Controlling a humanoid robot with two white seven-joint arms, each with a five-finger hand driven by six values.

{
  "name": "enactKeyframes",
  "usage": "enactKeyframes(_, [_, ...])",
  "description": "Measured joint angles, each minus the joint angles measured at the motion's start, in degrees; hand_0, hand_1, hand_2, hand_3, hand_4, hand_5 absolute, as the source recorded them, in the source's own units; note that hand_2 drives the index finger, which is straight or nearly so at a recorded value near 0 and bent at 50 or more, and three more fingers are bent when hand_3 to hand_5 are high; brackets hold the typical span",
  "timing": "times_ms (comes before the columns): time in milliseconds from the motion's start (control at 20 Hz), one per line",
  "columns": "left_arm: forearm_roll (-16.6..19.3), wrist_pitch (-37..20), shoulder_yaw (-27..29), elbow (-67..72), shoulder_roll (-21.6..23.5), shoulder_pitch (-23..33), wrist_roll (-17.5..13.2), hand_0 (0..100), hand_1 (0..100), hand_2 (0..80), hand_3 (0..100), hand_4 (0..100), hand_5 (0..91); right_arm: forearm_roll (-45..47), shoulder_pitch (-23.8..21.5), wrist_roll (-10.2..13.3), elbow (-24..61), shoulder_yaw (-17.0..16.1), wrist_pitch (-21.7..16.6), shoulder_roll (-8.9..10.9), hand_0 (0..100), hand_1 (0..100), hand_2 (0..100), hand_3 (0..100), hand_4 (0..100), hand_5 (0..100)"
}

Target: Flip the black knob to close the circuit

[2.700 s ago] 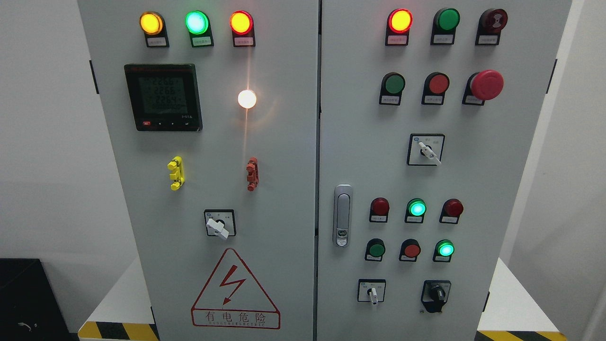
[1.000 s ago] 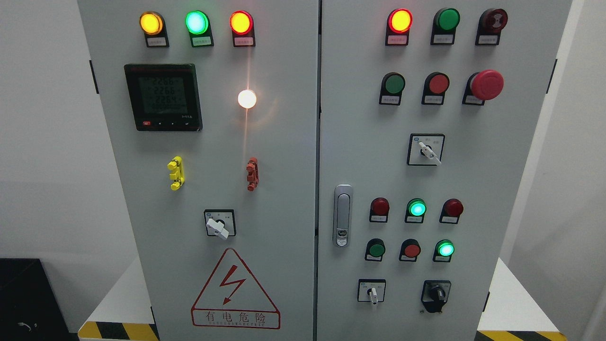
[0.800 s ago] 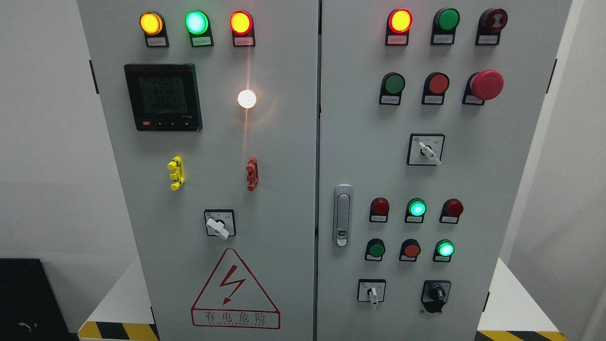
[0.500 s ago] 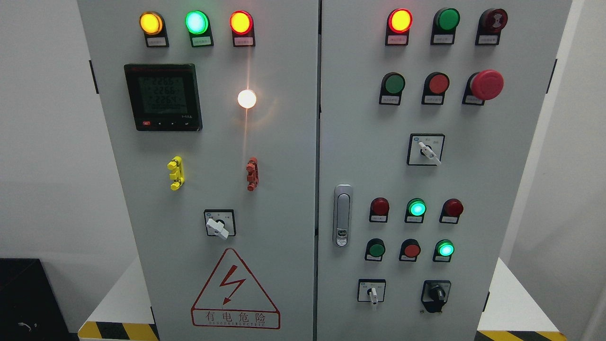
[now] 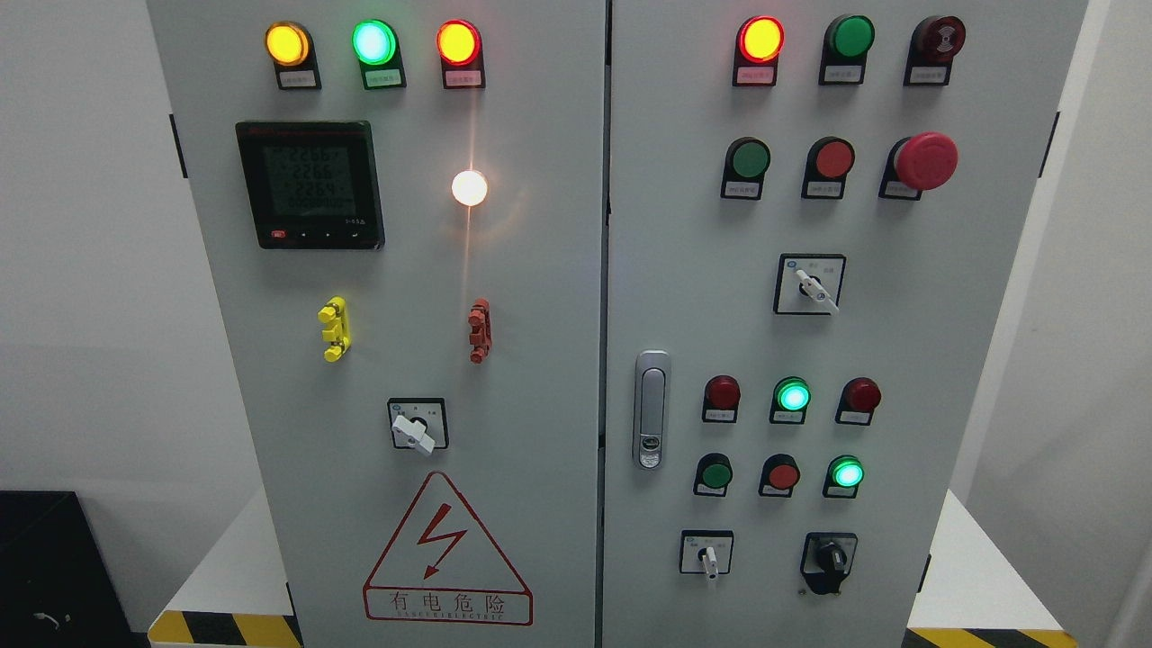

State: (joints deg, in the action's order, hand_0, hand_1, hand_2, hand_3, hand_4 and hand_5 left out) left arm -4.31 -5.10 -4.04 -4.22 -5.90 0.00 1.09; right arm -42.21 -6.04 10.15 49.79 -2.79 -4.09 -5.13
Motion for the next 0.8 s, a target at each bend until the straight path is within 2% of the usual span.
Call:
enactKeyframes(300, [0.00,0.00,0.00,0.00,0.00,0.00,0.00,12,56,0.0,0,0,0.0,-6.05,0.10,1.52,5.87,-0.42,-0.02,-0.03,0,6,80,94,83,84])
enactKeyframes(600, [0.00,0.00,0.00,0.00,0.00,0.00,0.00,12,56,0.0,0,0,0.0,-14.42,0.03,1.68,12.64,-1.40,0.15,-0.28,0,5,87,100,90,93])
enactKeyframes(800, [0.00,0.00,0.00,0.00,0.00,0.00,0.00,12,56,0.0,0,0,0.0,-19.02,-0.10,1.81,17.54,-1.86,0.55,-0.55,0,4,88,100,91,94])
